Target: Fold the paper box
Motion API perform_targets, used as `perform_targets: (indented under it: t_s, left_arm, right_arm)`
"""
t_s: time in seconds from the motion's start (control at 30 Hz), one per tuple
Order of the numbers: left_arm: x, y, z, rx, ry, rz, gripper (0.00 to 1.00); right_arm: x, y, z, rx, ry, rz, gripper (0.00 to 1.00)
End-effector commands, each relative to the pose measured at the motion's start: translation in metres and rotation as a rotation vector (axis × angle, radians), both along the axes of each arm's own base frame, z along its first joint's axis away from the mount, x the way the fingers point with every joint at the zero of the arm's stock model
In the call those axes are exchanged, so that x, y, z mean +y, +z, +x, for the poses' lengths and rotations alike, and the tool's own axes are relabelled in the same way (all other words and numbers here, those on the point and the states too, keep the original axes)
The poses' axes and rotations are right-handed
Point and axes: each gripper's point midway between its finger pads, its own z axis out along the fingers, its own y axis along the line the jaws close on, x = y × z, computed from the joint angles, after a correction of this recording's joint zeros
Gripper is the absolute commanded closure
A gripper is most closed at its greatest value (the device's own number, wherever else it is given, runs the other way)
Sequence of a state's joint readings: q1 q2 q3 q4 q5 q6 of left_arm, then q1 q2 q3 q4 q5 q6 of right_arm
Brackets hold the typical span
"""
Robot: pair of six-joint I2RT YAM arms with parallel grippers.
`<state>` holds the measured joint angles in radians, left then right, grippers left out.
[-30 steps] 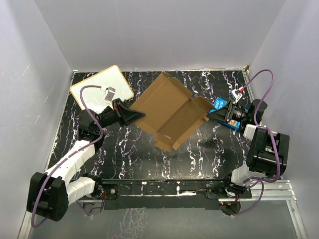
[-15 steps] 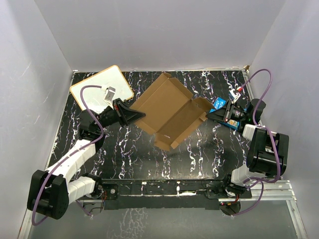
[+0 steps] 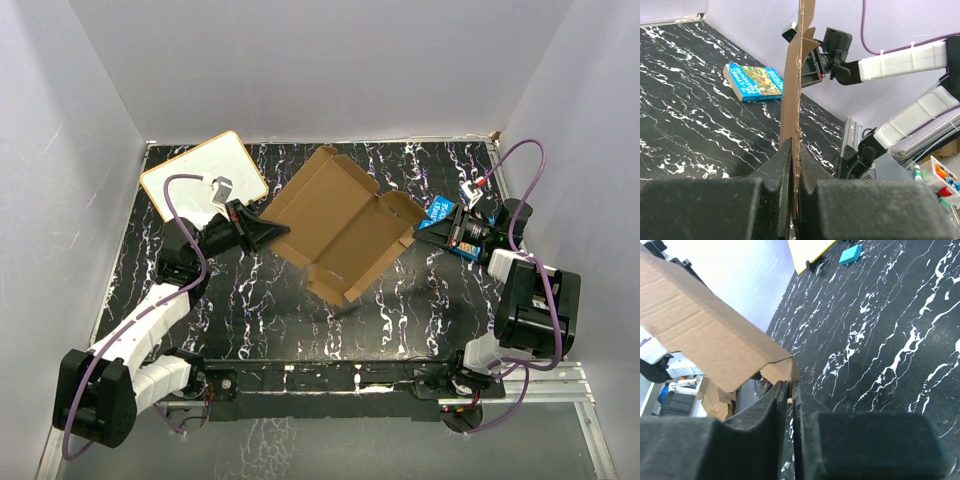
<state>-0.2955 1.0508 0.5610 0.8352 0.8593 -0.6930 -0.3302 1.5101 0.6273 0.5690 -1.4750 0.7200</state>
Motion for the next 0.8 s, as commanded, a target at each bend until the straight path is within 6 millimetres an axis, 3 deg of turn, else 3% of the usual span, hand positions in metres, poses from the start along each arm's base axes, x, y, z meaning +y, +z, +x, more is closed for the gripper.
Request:
perform_targets:
  t_s: [0.0,0.07,0.17,0.43,0.77]
  left_arm:
    - [0.004,0.006,0.005,-0.037,0.047,0.021,1.0]
    - [0.005,0.006,0.005,-0.031,0.05,0.023,1.0]
    - [0.005,0.001,0.007,-0.004,0.051,0.038,1.0]
    - [0.002,-0.022,0.004,0.083,0.001,0.121,1.0]
    - [0.003,-0.034,0.002,0.138,-0.041,0.18,1.0]
  right_arm:
    - [-0.003,0.009,0.004,-0.145,0.0,-0.076,0.74]
    - [-0.004,0.005,0.004,-0.176,-0.005,-0.105,0.62]
    - [-0.01,-0.002,0.009,-0.228,-0.043,-0.177,0.51]
    - [-0.035,-0.007,0.013,-0.379,-0.084,-0.411,0.42]
    - [-0.022,0.014,-0.007,-0.611,0.015,-0.405,0.36]
